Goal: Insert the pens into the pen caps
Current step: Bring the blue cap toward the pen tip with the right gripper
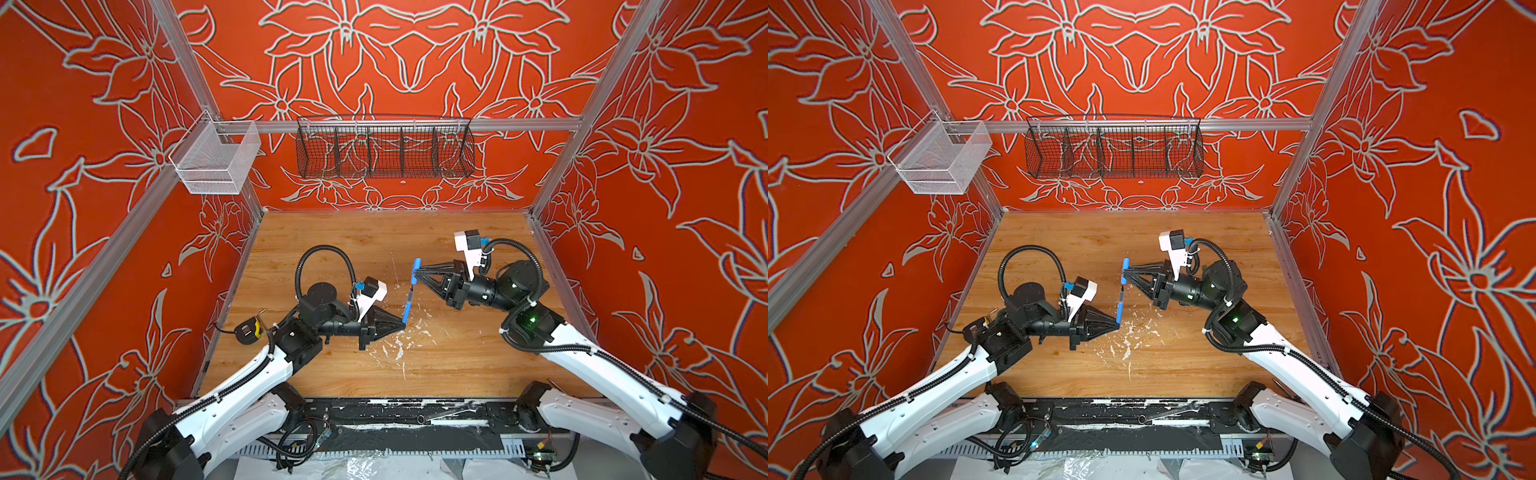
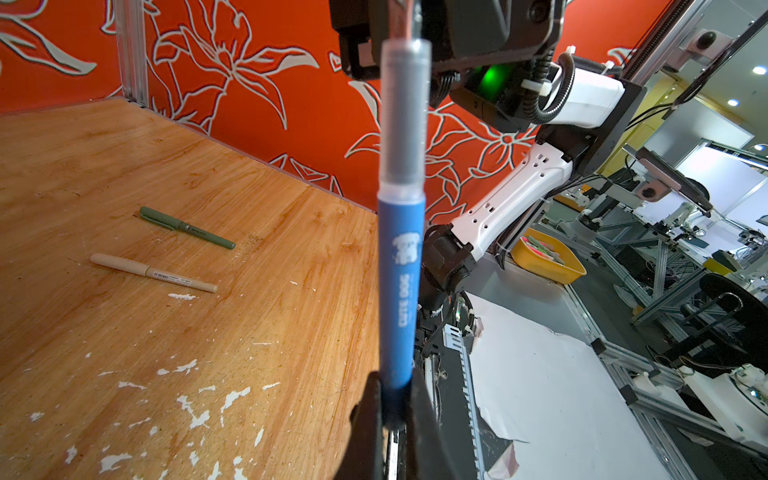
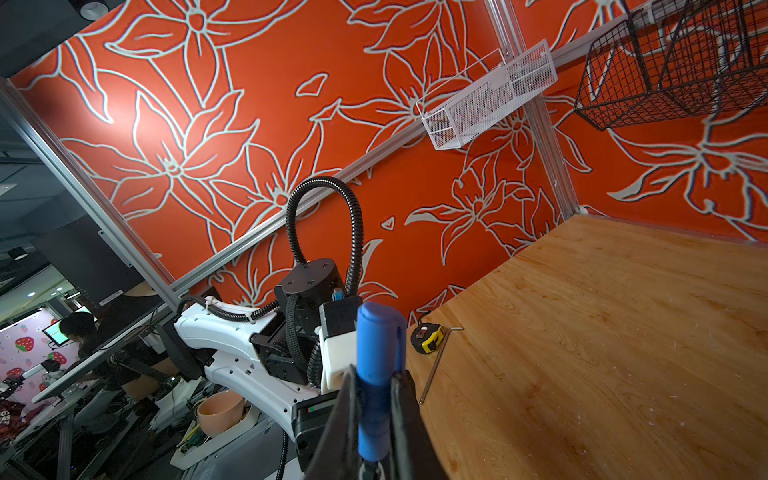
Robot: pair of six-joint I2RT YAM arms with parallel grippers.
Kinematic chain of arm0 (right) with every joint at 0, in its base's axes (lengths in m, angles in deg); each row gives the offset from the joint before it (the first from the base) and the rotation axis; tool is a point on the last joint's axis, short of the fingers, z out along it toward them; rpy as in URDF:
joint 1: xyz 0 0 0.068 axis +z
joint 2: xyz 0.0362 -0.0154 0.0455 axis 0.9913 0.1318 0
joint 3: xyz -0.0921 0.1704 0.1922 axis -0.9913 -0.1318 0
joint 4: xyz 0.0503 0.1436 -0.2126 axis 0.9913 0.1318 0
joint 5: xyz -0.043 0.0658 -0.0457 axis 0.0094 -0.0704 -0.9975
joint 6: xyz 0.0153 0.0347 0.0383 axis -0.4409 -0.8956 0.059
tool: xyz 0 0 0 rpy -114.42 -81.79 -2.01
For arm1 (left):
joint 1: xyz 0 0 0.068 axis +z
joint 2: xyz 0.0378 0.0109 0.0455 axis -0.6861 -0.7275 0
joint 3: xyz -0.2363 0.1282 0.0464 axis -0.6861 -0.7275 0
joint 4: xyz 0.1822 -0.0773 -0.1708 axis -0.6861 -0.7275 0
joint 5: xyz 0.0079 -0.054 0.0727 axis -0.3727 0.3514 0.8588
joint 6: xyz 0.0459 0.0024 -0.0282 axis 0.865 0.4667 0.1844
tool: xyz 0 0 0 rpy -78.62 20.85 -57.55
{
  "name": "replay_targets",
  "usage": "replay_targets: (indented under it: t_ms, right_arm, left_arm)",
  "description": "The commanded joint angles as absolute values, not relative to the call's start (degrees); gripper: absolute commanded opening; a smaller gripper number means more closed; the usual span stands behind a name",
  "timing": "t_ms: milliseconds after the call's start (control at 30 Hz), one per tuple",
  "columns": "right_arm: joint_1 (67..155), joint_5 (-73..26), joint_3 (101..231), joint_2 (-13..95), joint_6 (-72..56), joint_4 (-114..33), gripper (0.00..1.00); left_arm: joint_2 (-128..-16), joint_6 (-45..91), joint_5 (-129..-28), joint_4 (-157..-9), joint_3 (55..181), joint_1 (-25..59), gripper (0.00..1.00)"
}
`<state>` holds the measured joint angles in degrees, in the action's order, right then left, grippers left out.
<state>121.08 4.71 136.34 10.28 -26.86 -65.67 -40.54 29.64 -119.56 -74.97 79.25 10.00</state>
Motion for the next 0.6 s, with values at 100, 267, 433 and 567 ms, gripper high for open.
replay_targets:
  t_ms: [100,267,433,567]
  right_arm:
    - [121.38,4.56,135.42,10.76,-27.33,-67.09,0.01]
    - [121.44,4.44,135.38,11.25,-27.46,-67.43,0.01]
    - [121.71,4.24,134.75,11.56,-27.87,-67.9,0.01]
    - [121.76,4.35,134.22,10.92,-28.11,-68.22,0.01]
  left_arm:
    - [-40.32,30.0,-120.34,-75.13,81.04,10.45,0.0]
    - [-40.14,30.0,-120.15,-75.41,81.13,10.45,0.0]
    - [-40.23,30.17,-120.08,-75.58,81.41,10.45,0.0]
    - [-40.24,30.19,-119.32,-75.65,81.37,10.45,0.0]
